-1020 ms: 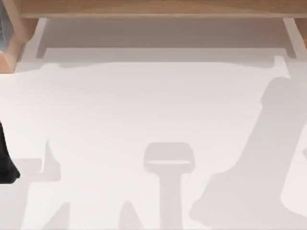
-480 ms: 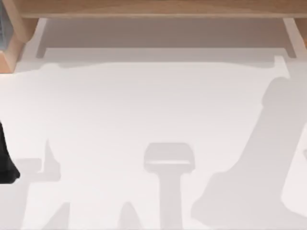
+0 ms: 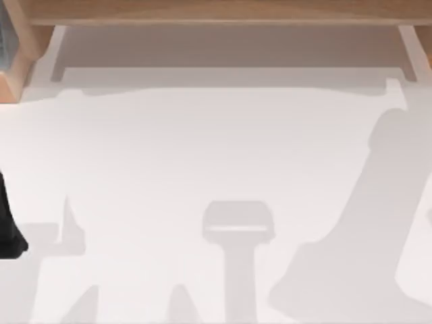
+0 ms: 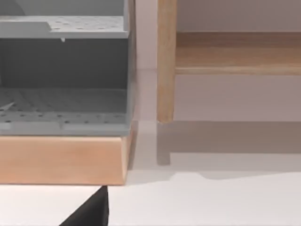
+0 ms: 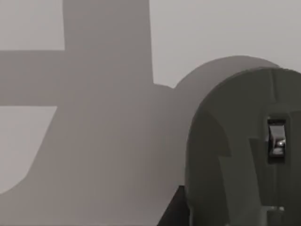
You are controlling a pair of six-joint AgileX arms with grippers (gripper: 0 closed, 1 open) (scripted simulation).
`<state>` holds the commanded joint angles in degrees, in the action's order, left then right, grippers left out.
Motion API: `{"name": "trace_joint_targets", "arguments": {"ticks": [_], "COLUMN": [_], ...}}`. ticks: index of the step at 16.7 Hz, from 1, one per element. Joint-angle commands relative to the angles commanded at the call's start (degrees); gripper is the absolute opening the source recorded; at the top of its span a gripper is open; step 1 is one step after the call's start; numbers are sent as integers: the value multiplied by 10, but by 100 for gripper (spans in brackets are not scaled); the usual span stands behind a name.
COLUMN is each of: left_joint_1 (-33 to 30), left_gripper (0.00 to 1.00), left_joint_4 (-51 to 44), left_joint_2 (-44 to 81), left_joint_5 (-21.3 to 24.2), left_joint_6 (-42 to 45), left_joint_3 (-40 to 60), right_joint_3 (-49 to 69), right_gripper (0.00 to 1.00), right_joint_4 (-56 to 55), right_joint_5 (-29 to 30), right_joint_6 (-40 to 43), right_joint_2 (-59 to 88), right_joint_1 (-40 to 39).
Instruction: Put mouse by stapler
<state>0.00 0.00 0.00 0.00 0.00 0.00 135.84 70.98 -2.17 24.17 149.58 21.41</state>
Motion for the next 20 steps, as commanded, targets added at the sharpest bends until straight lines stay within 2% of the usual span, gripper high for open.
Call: {"name": "trace_joint_targets", "arguments": {"ticks": [11,20], "left_joint_1": [0,0], "left_gripper": [100,100], "left_joint_4": [0,0], "left_joint_2": [0,0], "left_joint_5": [0,0], "left_joint_6": [0,0], "left_joint_3": [0,0], "right_joint_3": [2,-98], "right_gripper": [0,0], "right_joint_4": [4,-12], "right_joint_5": [1,18], "right_joint_6": [1,-3], "right_joint_2": [-14,-216], "right_joint_1": [1,7]}}
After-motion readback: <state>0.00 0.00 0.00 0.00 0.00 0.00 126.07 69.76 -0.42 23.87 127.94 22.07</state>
